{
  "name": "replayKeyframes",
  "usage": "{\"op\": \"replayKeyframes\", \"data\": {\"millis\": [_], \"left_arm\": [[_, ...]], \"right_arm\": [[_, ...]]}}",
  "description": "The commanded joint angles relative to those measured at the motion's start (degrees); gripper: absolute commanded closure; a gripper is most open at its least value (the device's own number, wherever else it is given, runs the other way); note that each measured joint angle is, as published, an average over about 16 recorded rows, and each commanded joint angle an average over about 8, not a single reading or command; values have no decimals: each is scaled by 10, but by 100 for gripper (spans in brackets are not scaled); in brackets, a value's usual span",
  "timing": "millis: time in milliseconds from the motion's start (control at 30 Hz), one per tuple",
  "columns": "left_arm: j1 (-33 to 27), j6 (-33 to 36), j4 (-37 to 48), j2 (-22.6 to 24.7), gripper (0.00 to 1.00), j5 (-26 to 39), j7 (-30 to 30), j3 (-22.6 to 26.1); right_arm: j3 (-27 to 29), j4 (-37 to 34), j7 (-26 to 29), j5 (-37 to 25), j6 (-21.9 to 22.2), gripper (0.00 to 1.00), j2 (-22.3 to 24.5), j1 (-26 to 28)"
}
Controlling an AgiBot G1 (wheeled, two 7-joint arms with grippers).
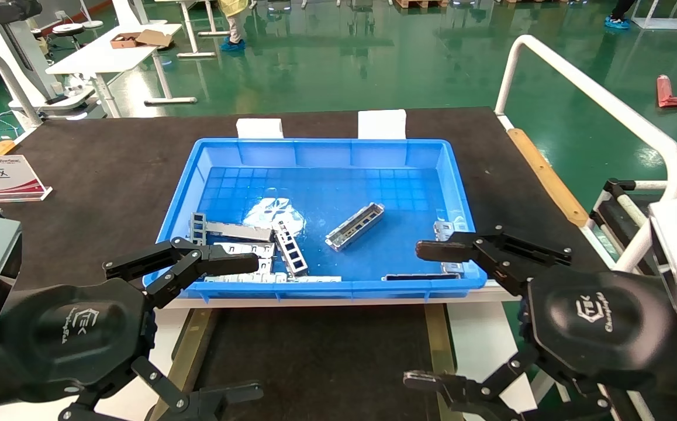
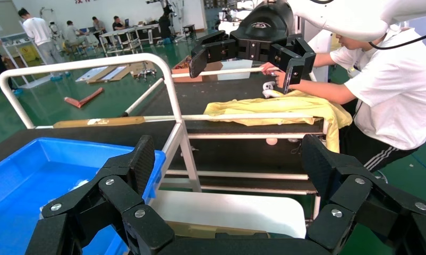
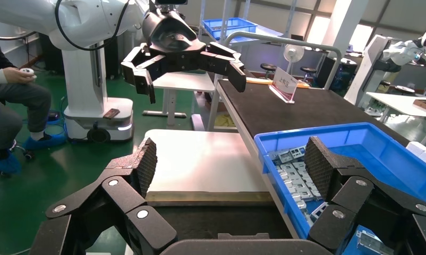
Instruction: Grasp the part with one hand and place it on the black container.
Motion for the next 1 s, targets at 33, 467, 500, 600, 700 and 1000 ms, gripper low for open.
{"op": "replayKeyframes", "data": {"millis": [33,467,500,600,700,1000], "left_arm": [[0,0,0,0,0,0,0,0],[0,0,0,0,0,0,0,0],[0,0,0,0,0,0,0,0],[0,0,0,0,0,0,0,0],[0,0,0,0,0,0,0,0],[-2,0,0,4,0,3,-2,4]], "right_arm": [[0,0,0,0,0,0,0,0],[0,0,0,0,0,0,0,0],[0,0,0,0,0,0,0,0],[0,0,0,0,0,0,0,0],[0,0,0,0,0,0,0,0],[0,0,0,0,0,0,0,0]]}}
